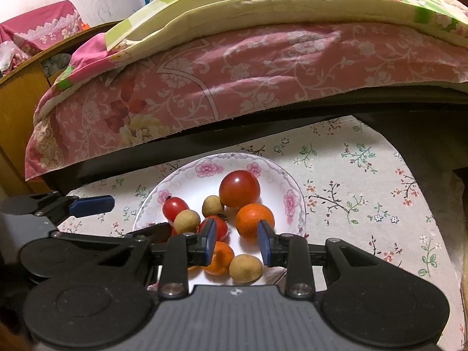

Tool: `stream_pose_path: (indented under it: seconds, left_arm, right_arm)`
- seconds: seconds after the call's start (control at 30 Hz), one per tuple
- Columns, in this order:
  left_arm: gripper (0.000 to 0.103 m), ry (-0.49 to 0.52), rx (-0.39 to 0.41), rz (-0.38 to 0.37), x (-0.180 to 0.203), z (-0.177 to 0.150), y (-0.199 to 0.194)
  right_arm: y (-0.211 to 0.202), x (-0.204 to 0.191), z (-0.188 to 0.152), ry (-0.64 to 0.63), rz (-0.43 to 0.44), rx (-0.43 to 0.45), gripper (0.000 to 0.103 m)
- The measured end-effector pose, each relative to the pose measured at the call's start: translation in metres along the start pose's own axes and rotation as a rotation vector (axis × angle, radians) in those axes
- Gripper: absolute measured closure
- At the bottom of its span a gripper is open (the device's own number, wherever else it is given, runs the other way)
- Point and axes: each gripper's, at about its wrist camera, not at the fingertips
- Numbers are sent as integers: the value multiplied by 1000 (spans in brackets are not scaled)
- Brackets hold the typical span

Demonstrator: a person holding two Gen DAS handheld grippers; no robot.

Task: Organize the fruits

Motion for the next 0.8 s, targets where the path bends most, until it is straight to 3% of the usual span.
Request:
stream_pose_path:
  seconds: [0.33,0.6,0.8]
  left_arm:
    - [13,-28,2,14,-4,-4,-7]
    - [0,-62,23,40,-8,-9,-17]
    - [0,-121,14,36,-15,-14,-22]
  right_arm:
    - [-6,-6,-3,-14,-4,7,76]
    - [-15,-7,-7,-14,-18,23,74]
    - [-25,-10,-13,-12,-16,27,72]
Point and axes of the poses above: each gripper's, at about its wrist camera, not at the fingertips, and y roughly the way its jaws point, x to its right, z to its top, and after that the axes turned 9 degrees about -x, right-handed
